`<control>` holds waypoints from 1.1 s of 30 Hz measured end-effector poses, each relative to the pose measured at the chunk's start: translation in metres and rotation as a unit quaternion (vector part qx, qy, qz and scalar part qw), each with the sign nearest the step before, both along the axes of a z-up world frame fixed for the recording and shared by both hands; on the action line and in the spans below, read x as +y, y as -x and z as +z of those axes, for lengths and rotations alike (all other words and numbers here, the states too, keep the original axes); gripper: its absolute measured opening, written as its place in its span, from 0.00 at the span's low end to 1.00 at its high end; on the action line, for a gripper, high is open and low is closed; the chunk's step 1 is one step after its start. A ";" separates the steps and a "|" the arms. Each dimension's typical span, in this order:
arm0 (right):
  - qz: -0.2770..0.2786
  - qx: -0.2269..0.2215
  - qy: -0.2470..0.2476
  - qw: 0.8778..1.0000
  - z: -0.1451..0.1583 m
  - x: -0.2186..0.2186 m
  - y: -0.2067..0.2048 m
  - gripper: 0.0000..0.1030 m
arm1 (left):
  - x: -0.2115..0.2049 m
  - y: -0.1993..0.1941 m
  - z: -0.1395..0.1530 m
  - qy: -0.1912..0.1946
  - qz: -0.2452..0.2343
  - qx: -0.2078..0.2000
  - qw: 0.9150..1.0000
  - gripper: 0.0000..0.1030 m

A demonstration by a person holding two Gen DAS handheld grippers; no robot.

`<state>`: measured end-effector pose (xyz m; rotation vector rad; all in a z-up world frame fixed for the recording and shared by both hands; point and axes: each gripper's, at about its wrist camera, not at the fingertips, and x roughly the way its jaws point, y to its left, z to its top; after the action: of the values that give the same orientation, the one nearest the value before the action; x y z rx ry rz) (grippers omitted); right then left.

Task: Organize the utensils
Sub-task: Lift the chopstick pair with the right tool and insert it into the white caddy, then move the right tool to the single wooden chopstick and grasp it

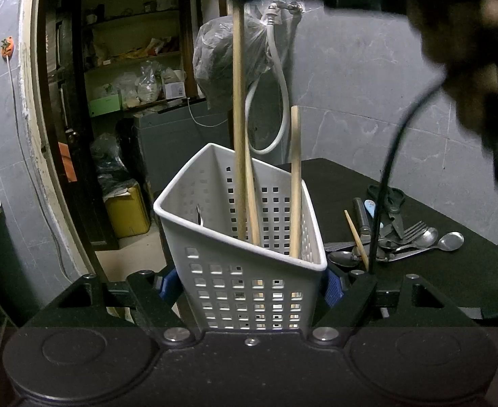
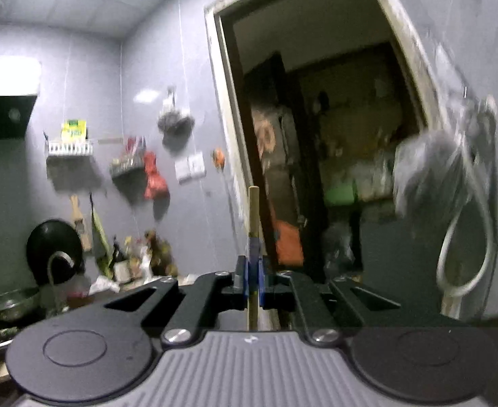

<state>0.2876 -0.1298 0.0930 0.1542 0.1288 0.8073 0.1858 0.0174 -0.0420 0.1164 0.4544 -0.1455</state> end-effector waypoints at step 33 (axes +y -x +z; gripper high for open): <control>-0.201 0.245 0.106 0.943 -0.134 -0.090 0.010 1.00 | 0.009 -0.003 -0.004 0.007 -0.013 0.005 1.000 0.76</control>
<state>0.2777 -0.2200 -0.0413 0.1678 0.6327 0.3299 0.1886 0.0267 -0.0461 0.1090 0.4615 -0.1749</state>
